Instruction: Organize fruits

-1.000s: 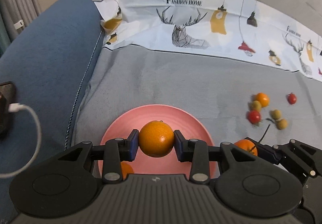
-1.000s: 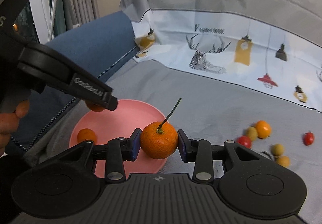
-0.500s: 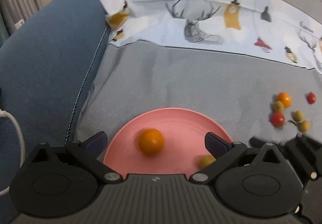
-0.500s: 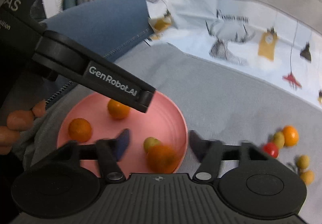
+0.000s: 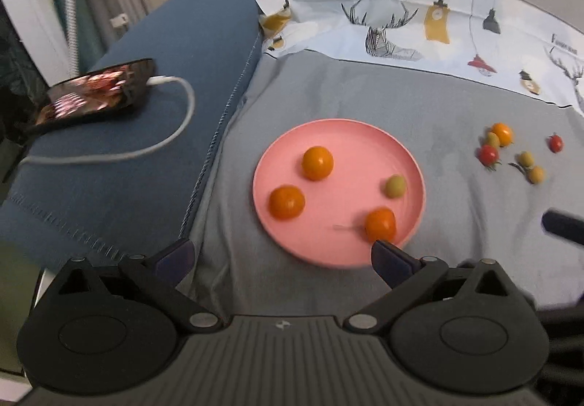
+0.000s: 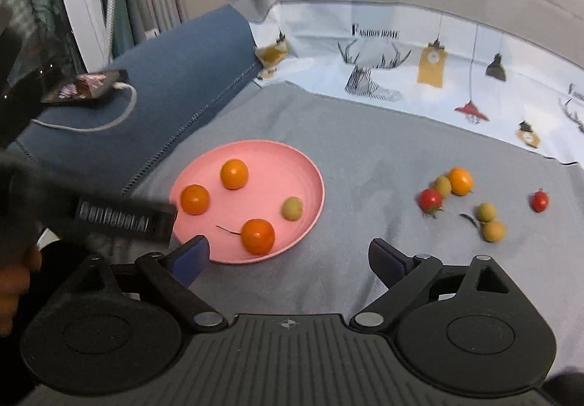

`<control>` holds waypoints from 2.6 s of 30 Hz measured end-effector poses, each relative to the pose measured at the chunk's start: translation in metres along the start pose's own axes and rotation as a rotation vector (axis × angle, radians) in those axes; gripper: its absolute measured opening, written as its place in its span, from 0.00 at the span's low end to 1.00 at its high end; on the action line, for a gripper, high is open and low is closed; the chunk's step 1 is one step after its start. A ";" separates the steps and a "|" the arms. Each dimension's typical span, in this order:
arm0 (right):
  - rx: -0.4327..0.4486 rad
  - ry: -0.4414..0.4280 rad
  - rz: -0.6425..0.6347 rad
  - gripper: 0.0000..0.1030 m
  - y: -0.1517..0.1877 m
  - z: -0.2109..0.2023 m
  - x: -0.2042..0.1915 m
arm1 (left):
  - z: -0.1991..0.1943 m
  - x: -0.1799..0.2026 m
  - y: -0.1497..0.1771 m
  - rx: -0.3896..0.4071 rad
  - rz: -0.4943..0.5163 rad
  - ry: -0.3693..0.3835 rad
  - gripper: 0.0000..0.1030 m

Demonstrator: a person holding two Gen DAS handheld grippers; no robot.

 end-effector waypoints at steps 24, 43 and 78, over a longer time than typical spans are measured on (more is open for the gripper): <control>0.276 0.158 -0.097 0.97 0.005 -0.152 -0.023 | -0.135 -0.004 0.037 0.257 0.008 0.040 1.00; 0.306 0.167 -0.101 0.97 0.005 -0.166 -0.027 | -0.151 -0.008 0.039 0.292 0.008 0.038 1.00; 0.238 0.136 -0.056 0.97 0.012 -0.135 -0.018 | -0.114 -0.001 0.042 0.197 0.041 0.032 1.00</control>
Point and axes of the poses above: each gripper's, at about its wrist camera, not at the fingertips, and z roughly the way its jaws point, x to its right, y to its underside, the point moved 10 cm from there along z, roughly the way its jaws point, and after that the axes turned 15 degrees about -z, right-handed, at the moved point
